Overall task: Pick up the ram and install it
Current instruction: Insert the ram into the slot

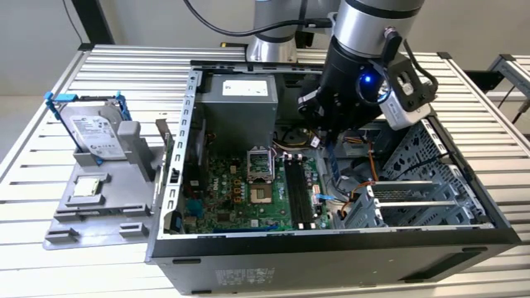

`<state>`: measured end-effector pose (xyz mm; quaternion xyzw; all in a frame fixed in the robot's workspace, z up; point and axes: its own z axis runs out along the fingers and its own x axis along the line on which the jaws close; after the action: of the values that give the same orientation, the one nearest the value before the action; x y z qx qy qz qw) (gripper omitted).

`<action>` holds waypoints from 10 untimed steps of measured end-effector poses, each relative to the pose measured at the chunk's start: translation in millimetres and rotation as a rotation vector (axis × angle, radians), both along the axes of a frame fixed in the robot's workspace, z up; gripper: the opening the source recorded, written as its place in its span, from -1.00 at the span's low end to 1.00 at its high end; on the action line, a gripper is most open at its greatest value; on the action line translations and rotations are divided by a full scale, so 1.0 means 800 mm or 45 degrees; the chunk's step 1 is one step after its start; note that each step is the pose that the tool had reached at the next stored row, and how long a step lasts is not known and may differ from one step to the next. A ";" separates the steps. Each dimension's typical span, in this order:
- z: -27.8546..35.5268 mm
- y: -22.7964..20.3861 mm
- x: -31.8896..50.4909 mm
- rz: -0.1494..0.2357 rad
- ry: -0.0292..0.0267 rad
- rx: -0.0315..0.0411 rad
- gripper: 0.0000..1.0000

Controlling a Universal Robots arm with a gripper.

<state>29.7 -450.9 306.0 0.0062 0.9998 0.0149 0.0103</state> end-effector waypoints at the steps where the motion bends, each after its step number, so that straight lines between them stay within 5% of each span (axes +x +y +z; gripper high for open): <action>1: -0.0023 0.0000 0.000 0.000 -0.0002 -0.0006 -1.00; 7: -0.0130 0.0037 -0.016 -0.003 -0.0007 -0.0096 -1.00; 10: -0.0199 0.0061 -0.017 -0.002 -0.0009 -0.0092 -1.00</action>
<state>16.4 -446.0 290.0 0.0069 0.9999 0.0112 0.0107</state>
